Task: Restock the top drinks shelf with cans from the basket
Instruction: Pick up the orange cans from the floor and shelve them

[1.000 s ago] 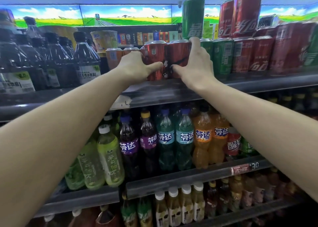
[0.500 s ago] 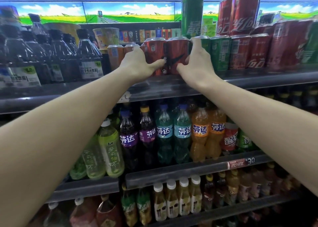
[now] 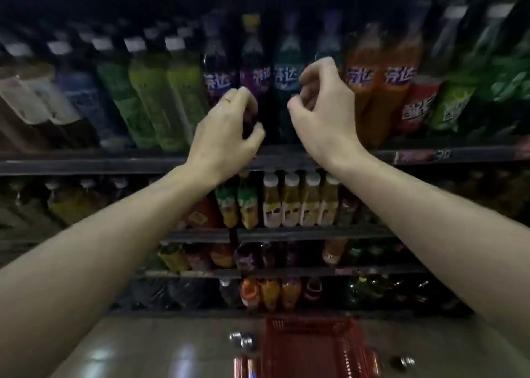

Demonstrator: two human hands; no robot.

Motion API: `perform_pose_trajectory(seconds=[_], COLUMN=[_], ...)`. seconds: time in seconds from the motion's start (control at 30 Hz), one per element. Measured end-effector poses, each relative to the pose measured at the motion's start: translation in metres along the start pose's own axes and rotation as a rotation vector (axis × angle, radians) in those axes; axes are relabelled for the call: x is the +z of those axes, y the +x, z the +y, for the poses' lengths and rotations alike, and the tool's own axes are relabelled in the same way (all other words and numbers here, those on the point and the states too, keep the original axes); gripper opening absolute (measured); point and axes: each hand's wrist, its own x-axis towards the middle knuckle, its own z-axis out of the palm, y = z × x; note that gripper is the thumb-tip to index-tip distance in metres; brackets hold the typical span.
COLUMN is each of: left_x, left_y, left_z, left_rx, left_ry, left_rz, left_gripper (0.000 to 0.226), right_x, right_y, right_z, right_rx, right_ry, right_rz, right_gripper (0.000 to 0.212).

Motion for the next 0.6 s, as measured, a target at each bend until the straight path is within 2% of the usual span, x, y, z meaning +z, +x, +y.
perform_pose_trajectory(seconds=[0.13, 0.3, 0.5, 0.6], left_x=[0.052, 0.093, 0.123, 0.146], left_y=[-0.099, -0.211, -0.322, -0.366], left_z=[-0.031, -0.071, -0.129, -0.163], left_rx=[-0.232, -0.540, -0.859, -0.926], left_ry=[0.022, -0.008, -0.053, -0.045], left_rz=[-0.244, -0.528, -0.780, -0.901], left_gripper=[0.018, 0.025, 0.037, 0.046], right_x=[0.048, 0.103, 0.154, 0.186], right_y=[-0.089, -0.190, -0.295, -0.339], right_z=[0.057, 0.115, 0.159, 0.181], right_rx=[0.277, 0.520, 0.784, 0.858], right_ry=[0.075, 0.042, -0.066, -0.104], right_rz=[-0.235, -0.462, -0.655, -0.732], right_gripper=[0.013, 0.013, 0.014, 0.017])
